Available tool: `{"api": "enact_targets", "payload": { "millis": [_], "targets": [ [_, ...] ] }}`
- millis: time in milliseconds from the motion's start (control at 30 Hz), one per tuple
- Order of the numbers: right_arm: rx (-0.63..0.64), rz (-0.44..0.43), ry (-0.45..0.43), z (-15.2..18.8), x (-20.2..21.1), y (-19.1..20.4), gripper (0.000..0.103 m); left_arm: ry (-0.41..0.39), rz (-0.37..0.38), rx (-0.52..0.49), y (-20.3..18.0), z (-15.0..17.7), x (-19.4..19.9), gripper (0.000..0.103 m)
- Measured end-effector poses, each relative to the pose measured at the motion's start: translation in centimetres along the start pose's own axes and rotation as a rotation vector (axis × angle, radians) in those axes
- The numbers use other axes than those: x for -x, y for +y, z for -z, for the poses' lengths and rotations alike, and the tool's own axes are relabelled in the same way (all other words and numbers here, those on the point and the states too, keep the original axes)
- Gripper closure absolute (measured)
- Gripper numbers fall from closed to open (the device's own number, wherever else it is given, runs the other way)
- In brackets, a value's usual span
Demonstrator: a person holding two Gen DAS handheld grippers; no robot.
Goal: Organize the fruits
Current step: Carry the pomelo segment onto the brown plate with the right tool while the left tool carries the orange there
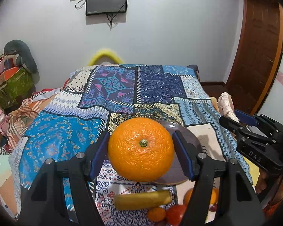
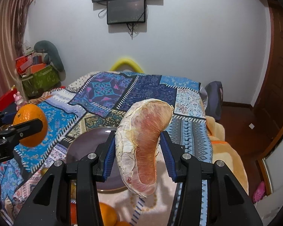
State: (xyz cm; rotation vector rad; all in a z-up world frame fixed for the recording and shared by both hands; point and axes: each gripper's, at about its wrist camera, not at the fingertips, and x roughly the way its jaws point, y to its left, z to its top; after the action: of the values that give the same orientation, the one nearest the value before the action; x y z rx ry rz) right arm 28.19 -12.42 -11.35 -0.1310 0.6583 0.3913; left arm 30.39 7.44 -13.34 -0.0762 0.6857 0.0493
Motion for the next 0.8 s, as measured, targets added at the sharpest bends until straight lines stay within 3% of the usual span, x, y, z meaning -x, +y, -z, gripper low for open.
{"api": "enact_targets", "payload": {
  "millis": [700, 800],
  "targets": [
    [0.071, -0.085, 0.245, 1.2, -10.6, 0.3, 0.06, 0.246, 0.046, -0.023, 0.3, 0.7, -11.8, 0.035],
    [0.075, -0.111, 0.276, 1.3, -11.4, 0.3, 0.069, 0.275, 0.048, -0.017, 0.4, 1.0, -12.7, 0.035]
  ]
}}
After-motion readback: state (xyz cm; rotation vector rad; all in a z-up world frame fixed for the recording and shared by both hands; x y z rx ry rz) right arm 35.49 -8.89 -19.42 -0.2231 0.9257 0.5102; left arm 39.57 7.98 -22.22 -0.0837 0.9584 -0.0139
